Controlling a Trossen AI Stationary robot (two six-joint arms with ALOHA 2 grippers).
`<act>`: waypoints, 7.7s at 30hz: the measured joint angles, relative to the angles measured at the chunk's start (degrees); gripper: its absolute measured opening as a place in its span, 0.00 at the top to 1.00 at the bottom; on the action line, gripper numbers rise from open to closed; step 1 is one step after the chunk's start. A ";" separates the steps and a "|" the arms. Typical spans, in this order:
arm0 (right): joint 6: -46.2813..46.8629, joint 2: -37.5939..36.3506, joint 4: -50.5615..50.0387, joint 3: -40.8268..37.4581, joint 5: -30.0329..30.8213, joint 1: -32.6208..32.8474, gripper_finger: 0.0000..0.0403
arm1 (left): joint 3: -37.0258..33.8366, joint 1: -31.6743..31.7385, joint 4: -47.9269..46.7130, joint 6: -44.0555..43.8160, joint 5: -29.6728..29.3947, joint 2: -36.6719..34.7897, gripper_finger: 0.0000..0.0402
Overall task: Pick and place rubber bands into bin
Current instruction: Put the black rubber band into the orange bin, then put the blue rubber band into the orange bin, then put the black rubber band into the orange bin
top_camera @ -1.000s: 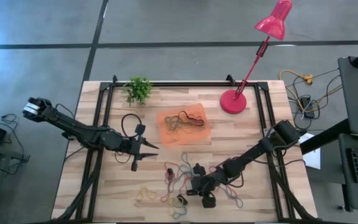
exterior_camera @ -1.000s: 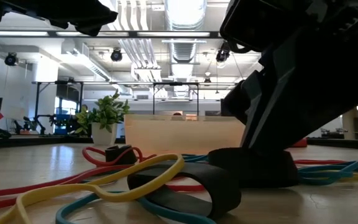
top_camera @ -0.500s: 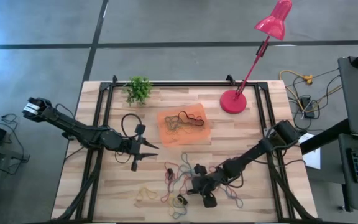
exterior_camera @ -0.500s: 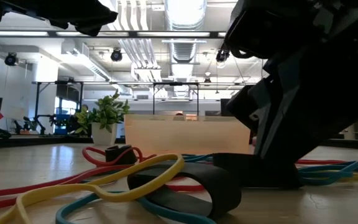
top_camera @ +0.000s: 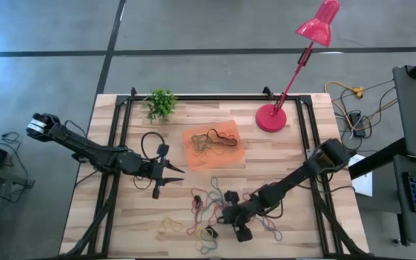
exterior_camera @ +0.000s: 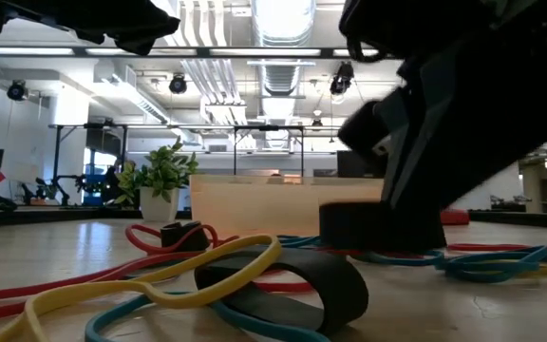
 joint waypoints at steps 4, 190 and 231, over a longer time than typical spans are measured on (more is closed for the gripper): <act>-0.78 -3.16 -7.68 2.55 3.36 -0.32 0.98 | 0.00 0.00 0.15 0.04 0.00 0.02 0.77; -24.07 -19.65 -20.00 0.59 18.57 -37.68 0.98 | -3.76 2.37 2.32 6.05 -4.51 0.00 0.77; -24.90 -19.65 -20.94 -3.45 -0.39 -29.63 0.64 | -0.71 2.38 0.57 -4.56 6.60 14.59 0.77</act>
